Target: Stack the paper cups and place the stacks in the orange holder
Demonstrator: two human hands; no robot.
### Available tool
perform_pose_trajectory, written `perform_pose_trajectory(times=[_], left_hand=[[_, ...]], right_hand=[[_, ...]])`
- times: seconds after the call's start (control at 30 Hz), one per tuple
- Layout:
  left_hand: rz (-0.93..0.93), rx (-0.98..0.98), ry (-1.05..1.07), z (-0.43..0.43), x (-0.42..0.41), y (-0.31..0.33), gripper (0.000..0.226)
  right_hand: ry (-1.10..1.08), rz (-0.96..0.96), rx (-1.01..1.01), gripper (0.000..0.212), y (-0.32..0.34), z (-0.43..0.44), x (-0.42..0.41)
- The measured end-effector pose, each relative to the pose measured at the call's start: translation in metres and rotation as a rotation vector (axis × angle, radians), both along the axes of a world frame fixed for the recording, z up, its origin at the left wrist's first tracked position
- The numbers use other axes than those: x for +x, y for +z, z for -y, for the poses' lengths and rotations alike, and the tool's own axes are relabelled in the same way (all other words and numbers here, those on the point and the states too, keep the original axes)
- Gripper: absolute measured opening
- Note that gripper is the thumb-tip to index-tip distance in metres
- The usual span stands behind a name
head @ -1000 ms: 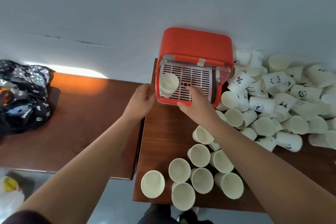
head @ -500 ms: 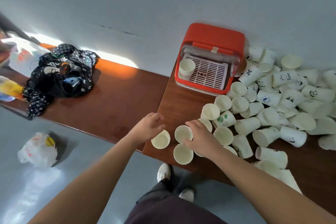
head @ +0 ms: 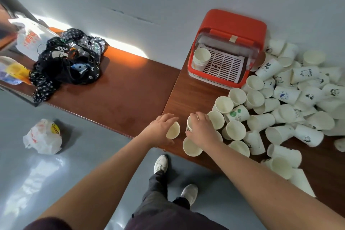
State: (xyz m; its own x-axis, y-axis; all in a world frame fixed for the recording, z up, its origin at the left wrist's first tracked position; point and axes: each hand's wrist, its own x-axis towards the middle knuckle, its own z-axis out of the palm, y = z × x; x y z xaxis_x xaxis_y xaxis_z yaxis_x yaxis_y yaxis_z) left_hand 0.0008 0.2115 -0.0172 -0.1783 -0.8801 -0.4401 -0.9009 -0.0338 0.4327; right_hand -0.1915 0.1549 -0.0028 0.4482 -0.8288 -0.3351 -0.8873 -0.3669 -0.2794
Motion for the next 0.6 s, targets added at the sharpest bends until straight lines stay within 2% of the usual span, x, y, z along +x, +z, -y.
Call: perform_pose_trajectory(times=[0.17, 0.33, 0.43, 0.57, 0.6], left_hand=[[0.001, -0.07, -0.058, 0.002, 0.006, -0.011, 0.085], [-0.079, -0.073, 0.039, 0.018, 0.022, -0.011, 0.082], [-0.134, -0.074, 0.09, 0.031, 0.033, -0.01, 0.083], [-0.192, -0.092, 0.136, 0.05, 0.044, -0.007, 0.081], [-0.208, -0.109, 0.156, 0.056, 0.047, -0.005, 0.08]], right_hand=[[0.004, 0.025, 0.053, 0.058, -0.003, 0.008, 0.0], [0.021, -0.072, 0.003, 0.055, -0.004, 0.021, 0.001], [0.007, -0.065, 0.028, 0.052, -0.005, 0.029, 0.003], [-0.046, 0.014, -0.077, 0.022, -0.004, 0.038, 0.01], [-0.064, 0.052, -0.107, 0.02, -0.001, 0.041, 0.012]])
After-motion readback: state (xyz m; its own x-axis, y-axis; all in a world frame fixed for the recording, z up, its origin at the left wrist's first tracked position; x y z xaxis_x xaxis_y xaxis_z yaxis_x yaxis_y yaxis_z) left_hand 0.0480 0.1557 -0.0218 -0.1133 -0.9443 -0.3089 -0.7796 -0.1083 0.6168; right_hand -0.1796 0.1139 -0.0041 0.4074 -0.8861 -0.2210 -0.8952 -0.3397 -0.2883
